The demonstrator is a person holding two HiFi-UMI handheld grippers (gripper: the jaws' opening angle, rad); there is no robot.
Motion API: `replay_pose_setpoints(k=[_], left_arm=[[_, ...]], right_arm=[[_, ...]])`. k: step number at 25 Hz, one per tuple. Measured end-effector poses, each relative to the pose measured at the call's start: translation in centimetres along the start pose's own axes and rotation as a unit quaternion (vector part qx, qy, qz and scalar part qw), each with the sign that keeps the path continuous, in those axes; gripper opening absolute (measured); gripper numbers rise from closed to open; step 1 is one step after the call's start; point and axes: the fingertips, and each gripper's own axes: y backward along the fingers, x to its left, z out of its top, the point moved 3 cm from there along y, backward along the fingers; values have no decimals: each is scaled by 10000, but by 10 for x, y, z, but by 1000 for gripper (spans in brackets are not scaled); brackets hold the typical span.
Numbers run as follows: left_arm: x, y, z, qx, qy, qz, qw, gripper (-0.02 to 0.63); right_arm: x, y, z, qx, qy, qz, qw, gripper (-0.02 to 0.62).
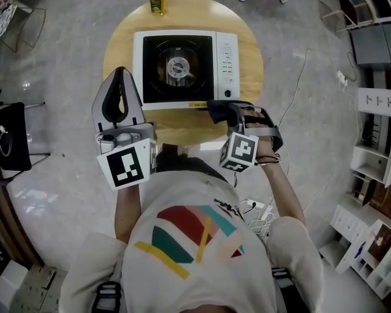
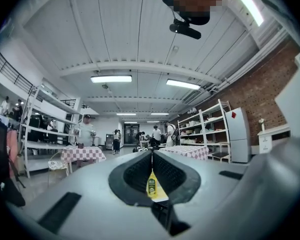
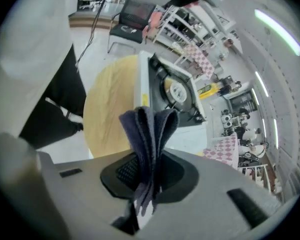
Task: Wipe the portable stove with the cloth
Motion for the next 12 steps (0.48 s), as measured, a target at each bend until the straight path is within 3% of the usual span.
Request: replay_pose_setpoints(k=[2,5,8,12], left_arm=[[8,8,2,0,-256,129,9996,8],[40,20,21,-357,-134,746,9965,8],[76,46,39,-702,-159,1429,9871,8],[113,88,40,-592,-411,2161,9737,8]], right_arm=[[-19,25,39,-534,-459,-261,9972,31],[-27,35,116,-1256,-695,-390,9889,31],[-15,19,182,-1484,-496,-253,9874,31],[9,0,239,-1460,-22,-240,9890,31]])
